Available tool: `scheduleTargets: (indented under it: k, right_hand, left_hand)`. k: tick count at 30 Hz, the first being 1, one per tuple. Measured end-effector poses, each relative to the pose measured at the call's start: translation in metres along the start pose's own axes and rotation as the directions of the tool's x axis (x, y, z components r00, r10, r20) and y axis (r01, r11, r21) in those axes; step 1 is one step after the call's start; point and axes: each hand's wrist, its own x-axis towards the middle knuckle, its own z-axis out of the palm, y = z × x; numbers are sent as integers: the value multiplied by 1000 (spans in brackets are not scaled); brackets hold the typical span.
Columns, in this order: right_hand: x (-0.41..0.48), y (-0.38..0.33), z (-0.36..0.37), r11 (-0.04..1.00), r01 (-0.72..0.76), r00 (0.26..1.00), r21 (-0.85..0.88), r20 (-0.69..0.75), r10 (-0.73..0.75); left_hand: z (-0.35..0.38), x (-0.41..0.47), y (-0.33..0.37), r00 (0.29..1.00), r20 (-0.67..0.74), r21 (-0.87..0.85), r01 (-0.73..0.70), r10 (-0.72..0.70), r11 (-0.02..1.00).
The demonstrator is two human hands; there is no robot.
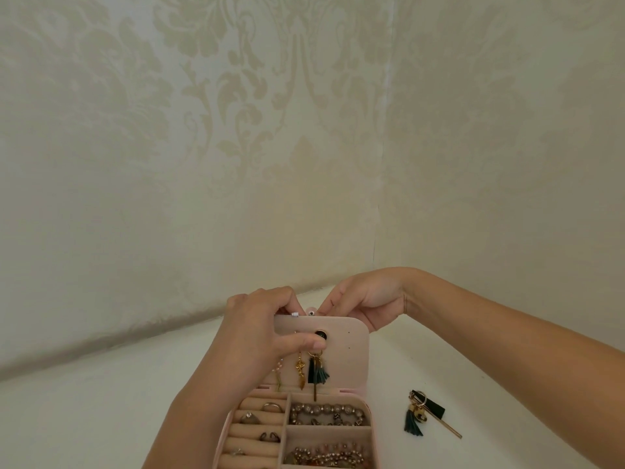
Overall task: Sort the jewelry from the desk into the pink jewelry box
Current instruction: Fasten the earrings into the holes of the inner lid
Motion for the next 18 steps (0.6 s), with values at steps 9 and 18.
scheduleTargets:
  k: [9, 18]
  right_hand:
    - [-6, -6, 7, 990, -18, 993, -138, -117, 1]
    - [-46, -15, 64, 898, -112, 770, -425, -609, -192]
  left_hand:
    - [3, 2, -3, 998, 1, 23, -58, 58, 998]
    - [5, 1, 5, 999, 27, 106, -37, 35, 994]
